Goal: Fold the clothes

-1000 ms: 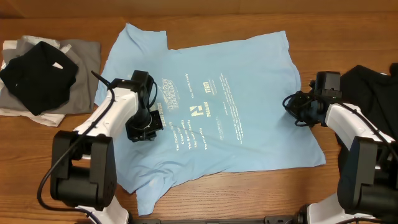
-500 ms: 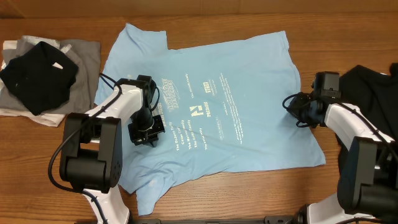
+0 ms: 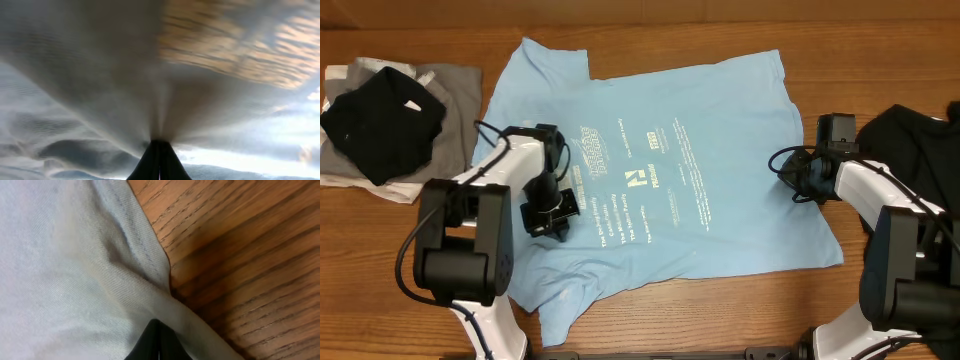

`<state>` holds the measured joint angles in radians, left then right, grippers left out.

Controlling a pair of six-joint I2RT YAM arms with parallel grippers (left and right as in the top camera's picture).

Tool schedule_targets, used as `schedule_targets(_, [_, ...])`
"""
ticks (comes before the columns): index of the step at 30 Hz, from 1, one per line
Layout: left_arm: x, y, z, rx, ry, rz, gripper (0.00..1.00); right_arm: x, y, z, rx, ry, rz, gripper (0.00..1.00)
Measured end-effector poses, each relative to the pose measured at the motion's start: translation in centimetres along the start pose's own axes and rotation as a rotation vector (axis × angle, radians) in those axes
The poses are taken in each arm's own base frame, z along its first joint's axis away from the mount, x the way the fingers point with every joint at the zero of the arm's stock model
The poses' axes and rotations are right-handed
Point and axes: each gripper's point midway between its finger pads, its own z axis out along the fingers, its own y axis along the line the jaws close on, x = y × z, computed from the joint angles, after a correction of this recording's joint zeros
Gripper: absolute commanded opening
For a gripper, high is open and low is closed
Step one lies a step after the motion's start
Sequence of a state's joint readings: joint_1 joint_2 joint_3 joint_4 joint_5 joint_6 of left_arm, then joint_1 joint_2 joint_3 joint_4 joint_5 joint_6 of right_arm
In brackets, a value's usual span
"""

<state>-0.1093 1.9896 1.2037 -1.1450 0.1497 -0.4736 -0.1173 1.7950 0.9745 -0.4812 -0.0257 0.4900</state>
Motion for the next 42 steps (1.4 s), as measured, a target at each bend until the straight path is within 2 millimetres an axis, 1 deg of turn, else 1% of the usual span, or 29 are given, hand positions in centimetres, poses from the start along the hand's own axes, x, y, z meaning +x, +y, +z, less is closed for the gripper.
schedule_targets(5, [-0.3,1.5,-0.1,0.028,0.033,-0.066,0.04,-0.3,-0.7,0.0,0.033,-0.015,0.039,0.04])
schedule_targets(11, [0.0,1.9,0.0,0.021,0.052,-0.078,0.04,-0.5,-1.2,-0.1,0.046,-0.014,0.071,0.04])
schedule_targets(18, [0.8,2.8,0.0,-0.019,0.076,-0.082,0.05,0.0,-2.2,-0.7,0.115,0.027,0.095,0.04])
schedule_targets(20, [0.8,2.8,-0.6,-0.017,0.051,-0.079,0.04,-0.2,-2.6,-1.2,0.142,0.039,0.103,0.04])
schedule_targets(23, [0.7,2.6,-2.9,0.014,-0.039,-0.066,0.04,-1.5,-2.4,-2.3,0.151,0.026,0.113,0.04])
schedule_targets(24, [0.7,2.5,-3.9,0.029,-0.08,-0.06,0.07,-2.3,-2.0,-2.9,0.148,0.013,0.114,0.04])
schedule_targets(25, [0.7,2.4,-4.8,0.042,-0.118,-0.052,0.1,-2.9,-1.7,-3.4,0.144,0.0,0.115,0.08])
schedule_targets(27, [0.7,1.9,-7.2,0.081,-0.208,-0.034,0.17,-4.1,-0.9,-4.8,0.129,-0.028,0.116,0.21])
schedule_targets(28, [0.7,1.8,-8.3,0.096,-0.248,-0.025,0.21,-4.7,-0.6,-5.6,0.122,-0.04,0.12,0.29])
schedule_targets(29, [0.8,1.6,-9.4,0.114,-0.288,-0.016,0.28,-5.2,-0.2,-6.5,0.113,-0.053,0.122,0.39])
schedule_targets(30, [1.0,1.6,-10.4,0.129,-0.322,-0.012,0.44,-5.6,0.1,-7.4,0.106,-0.063,0.119,0.54])
schedule_targets(31, [1.1,1.6,-10.9,0.137,-0.34,-0.004,0.86,-5.8,0.2,-7.9,0.102,-0.07,0.12,0.67])
schedule_targets(32, [1.3,1.6,-11.5,0.144,-0.364,-0.001,1.0,-6.0,0.4,-8.6,0.095,-0.077,0.113,0.75])
schedule_targets(34, [1.6,1.6,-12.4,0.159,-0.397,0.015,1.0,-6.2,0.8,-9.7,0.078,-0.088,0.099,0.81])
schedule_targets(35, [1.8,1.5,-12.7,0.167,-0.403,0.027,1.0,-6.0,0.9,-10.1,0.067,-0.085,0.092,0.82])
schedule_targets(39, [3.5,1.5,-13.0,0.184,-0.364,0.056,1.0,-5.0,1.2,-11.3,0.038,-0.052,0.079,0.83])
schedule_targets(42, [5.3,1.9,-12.8,0.174,-0.315,0.064,0.93,-3.7,1.0,-12.7,0.035,-0.019,0.073,0.83])
